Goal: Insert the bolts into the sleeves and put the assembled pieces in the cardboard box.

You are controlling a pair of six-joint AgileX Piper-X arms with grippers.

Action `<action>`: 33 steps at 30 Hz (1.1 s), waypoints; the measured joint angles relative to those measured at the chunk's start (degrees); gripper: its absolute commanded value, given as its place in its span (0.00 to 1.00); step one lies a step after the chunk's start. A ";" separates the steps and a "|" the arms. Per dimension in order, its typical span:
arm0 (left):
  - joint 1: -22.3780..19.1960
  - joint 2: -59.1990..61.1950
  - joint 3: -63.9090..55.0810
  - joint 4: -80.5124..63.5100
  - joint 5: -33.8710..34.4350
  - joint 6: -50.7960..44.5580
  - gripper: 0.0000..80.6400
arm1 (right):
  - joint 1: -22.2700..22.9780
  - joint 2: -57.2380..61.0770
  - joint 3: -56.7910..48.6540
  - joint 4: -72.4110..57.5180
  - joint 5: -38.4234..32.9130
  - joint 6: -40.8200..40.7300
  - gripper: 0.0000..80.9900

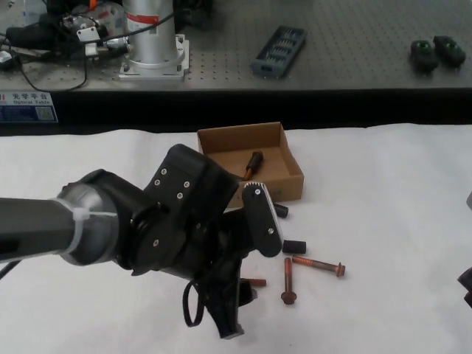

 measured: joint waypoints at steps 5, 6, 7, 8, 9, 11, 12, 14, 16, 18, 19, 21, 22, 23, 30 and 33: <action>1.87 3.13 -0.55 -1.00 0.55 4.64 0.53 | 0.00 0.00 0.00 0.00 -0.24 0.00 0.03; 2.13 3.77 -0.84 -1.20 0.55 5.04 0.53 | 0.00 0.00 0.00 0.00 -0.38 0.00 0.03; 2.34 4.38 -1.21 -1.31 0.55 5.38 0.53 | 0.00 0.00 0.00 0.00 -0.37 0.00 0.03; 2.49 4.86 -1.61 -1.32 0.55 5.81 0.53 | 0.00 0.00 0.00 0.00 -0.37 0.00 0.03; 2.67 5.43 -1.98 -1.32 0.55 6.31 0.53 | 0.00 0.00 0.00 0.00 -0.37 0.00 0.03; 2.90 6.58 -2.80 -1.32 0.55 6.95 0.53 | 0.00 0.00 0.00 0.00 -0.37 0.00 0.03; 3.00 7.21 -3.26 -1.32 0.55 7.09 0.53 | 0.00 0.00 0.00 0.00 -0.37 0.00 0.03; 2.98 8.32 -4.09 -1.32 1.49 7.09 0.53 | 0.00 0.00 0.00 0.00 -0.37 0.00 0.03; 3.10 8.83 -4.70 -1.32 2.33 7.09 0.53 | 0.00 0.00 0.00 0.00 -0.37 0.00 0.03; 3.13 9.17 -4.92 -1.41 2.87 7.09 0.52 | 0.00 0.00 0.00 0.00 -0.37 0.00 0.03; 3.28 9.17 -4.90 -1.39 3.13 7.09 0.51 | 0.00 0.00 0.00 0.00 -0.37 0.00 0.03; 3.27 9.17 -5.04 -0.89 3.15 7.09 0.46 | 0.00 0.00 0.00 0.00 -0.37 0.00 0.03; 3.27 9.17 -5.04 -0.89 3.15 7.09 0.44 | 0.00 0.00 0.00 0.00 -0.37 0.00 0.03; 3.27 9.30 -5.23 -0.03 3.42 7.09 0.42 | 0.00 0.00 0.00 0.00 -0.37 0.00 0.03; 3.27 9.43 -5.88 3.52 3.97 9.25 0.39 | 0.00 0.00 0.00 0.00 -0.37 0.00 0.03; 3.27 9.43 -6.05 4.73 3.97 9.46 0.36 | 0.00 0.00 0.00 0.00 -0.37 0.00 0.03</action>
